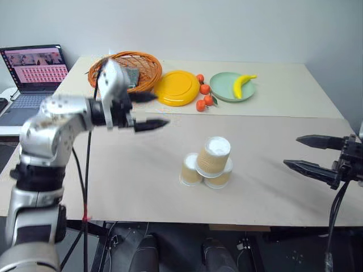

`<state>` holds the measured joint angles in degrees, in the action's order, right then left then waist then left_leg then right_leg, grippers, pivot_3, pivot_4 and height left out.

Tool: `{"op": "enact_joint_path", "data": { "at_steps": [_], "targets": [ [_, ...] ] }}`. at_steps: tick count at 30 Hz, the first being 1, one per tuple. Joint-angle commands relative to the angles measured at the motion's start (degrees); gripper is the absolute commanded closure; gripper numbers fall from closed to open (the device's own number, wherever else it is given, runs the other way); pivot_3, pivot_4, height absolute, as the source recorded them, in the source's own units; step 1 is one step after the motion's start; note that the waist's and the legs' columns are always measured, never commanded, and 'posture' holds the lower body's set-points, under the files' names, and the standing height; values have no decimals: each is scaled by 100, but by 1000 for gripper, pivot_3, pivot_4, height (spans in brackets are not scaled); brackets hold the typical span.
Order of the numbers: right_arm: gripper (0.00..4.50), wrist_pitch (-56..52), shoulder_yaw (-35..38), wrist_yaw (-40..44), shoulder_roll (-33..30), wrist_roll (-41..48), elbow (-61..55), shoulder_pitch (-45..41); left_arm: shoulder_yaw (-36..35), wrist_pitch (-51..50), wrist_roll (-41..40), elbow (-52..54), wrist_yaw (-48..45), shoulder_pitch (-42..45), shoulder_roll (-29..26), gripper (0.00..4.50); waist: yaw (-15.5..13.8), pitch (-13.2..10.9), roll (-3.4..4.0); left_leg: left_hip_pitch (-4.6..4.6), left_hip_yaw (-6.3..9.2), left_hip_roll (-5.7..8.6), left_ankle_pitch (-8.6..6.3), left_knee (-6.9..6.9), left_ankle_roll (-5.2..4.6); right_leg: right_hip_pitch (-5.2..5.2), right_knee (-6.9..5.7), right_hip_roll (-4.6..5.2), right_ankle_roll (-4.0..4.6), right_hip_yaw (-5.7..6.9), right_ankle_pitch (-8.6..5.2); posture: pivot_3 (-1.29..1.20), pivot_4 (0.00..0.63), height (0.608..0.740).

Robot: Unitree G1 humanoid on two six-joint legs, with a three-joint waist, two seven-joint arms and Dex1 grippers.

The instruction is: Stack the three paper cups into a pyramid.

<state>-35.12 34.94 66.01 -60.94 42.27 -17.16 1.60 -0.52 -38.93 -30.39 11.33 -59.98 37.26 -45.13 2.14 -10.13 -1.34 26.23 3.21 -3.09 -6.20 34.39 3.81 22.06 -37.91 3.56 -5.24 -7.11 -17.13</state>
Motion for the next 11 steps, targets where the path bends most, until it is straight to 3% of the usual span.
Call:
{"op": "enact_joint_path", "data": {
  "at_steps": [1,11],
  "targets": [
    [0,202,127,107,-23,-138,67,46,-316,3,-113,720,270,-511,-34,19,-30,-1,-1,0,1,0,0,0,0,1,0,0,-4,1,-3,0,150,732],
    [0,407,295,44,269,-404,-59,553,-184,135,-134,1152,733,-1135,304,19,-64,0,-1,-2,0,0,0,6,0,2,-4,-1,-19,-1,-11,0,150,732]
  ]
}}
